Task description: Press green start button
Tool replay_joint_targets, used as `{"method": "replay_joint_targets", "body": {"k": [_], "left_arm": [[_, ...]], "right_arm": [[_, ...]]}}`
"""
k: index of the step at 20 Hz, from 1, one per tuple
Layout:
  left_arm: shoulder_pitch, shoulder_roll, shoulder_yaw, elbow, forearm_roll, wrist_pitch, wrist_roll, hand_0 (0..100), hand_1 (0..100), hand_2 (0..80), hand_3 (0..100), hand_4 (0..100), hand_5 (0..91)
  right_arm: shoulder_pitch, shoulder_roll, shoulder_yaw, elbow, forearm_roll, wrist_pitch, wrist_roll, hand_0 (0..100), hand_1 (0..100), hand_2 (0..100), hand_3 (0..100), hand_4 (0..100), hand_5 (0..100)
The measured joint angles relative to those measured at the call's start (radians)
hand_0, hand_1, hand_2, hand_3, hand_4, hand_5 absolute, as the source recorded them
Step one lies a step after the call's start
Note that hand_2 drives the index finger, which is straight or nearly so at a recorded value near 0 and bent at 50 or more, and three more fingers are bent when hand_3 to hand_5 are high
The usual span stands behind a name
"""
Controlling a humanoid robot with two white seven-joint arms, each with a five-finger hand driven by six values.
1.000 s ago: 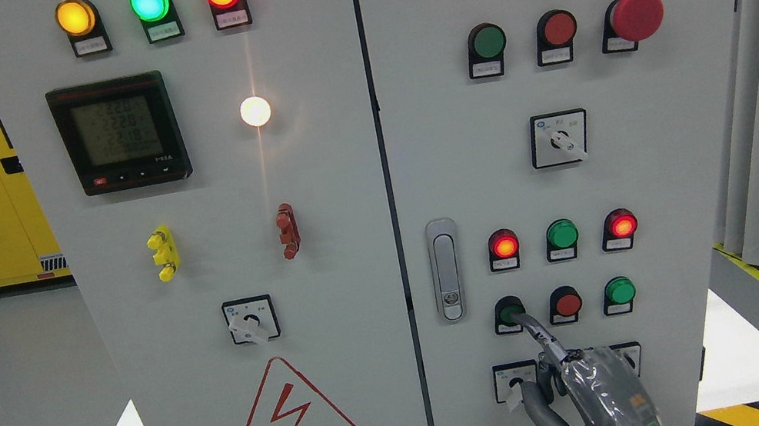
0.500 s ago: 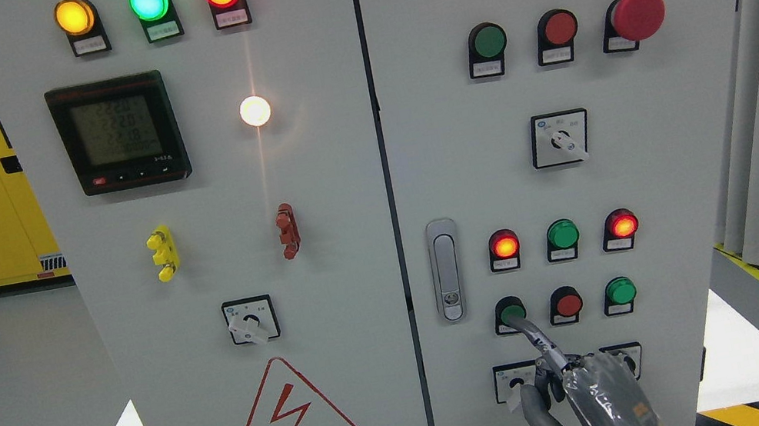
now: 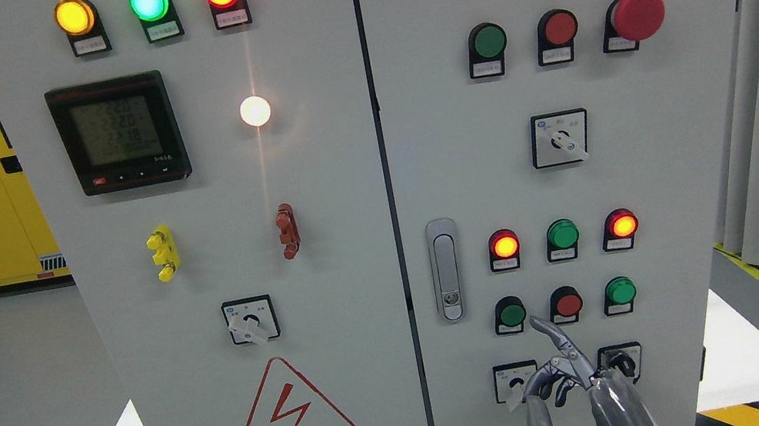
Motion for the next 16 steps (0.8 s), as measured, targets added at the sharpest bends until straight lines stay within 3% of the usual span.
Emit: {"method": "replay_joint_targets", "body": {"k": [8, 16], "left_arm": [[0.000, 0.000, 0.000, 0.000, 0.000, 0.000, 0.000, 12, 56, 0.0, 0, 0, 0.0], [0.000, 0.000, 0.000, 0.000, 0.000, 0.000, 0.000, 12, 56, 0.0, 0, 0, 0.0]], "right_arm": [[0.085, 0.012, 0.024, -0.039, -0.122, -0.002, 0.002, 69, 65, 0, 16, 21, 15], [0.121, 0.029, 0.044, -0.068, -0.185, -0.002, 0.002, 66, 63, 0, 15, 20, 15]]}}
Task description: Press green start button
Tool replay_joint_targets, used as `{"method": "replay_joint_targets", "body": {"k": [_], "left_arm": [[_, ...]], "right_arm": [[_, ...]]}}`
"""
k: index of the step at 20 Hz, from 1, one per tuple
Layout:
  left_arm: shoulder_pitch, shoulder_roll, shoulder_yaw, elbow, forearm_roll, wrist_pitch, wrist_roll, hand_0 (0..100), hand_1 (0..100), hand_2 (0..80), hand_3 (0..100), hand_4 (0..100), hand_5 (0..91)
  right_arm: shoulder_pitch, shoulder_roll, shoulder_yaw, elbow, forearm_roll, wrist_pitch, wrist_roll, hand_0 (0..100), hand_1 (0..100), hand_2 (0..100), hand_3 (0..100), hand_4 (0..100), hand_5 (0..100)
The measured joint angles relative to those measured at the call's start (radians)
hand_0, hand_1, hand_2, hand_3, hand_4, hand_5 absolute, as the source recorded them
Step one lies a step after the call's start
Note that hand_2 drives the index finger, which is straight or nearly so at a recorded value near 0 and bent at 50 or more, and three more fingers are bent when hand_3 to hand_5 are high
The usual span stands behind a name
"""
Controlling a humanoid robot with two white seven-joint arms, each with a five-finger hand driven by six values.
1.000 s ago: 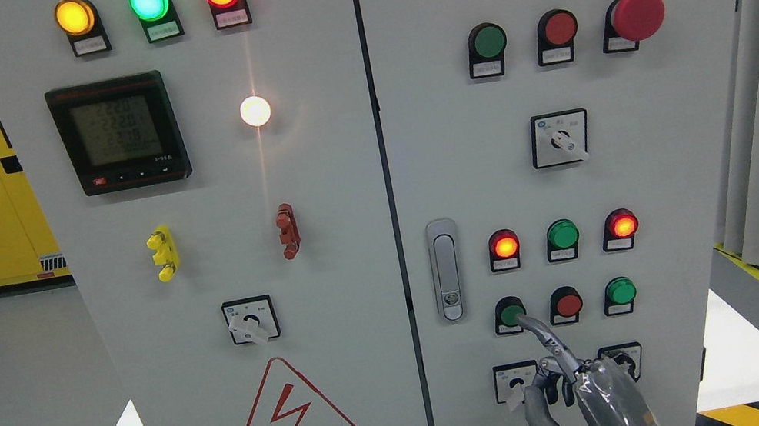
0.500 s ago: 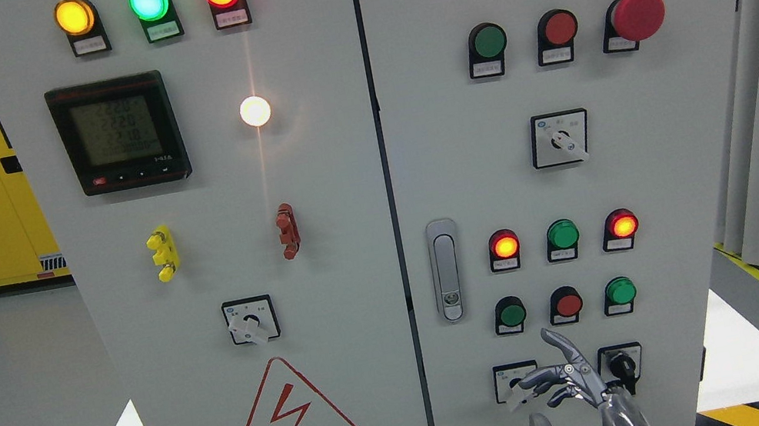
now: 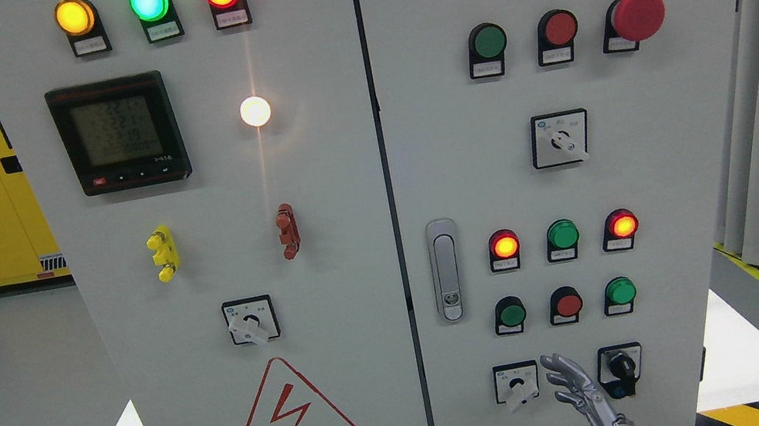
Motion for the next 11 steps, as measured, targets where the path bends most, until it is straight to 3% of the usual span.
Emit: {"method": "replay_joint_targets", "body": {"k": [11], "left_arm": [[0.000, 0.000, 0.000, 0.000, 0.000, 0.000, 0.000, 12, 56, 0.0, 0, 0, 0.0]], "right_arm": [[0.010, 0.010, 0.020, -0.021, -0.025, 0.001, 0.001, 62, 63, 0, 15, 20, 15]]}}
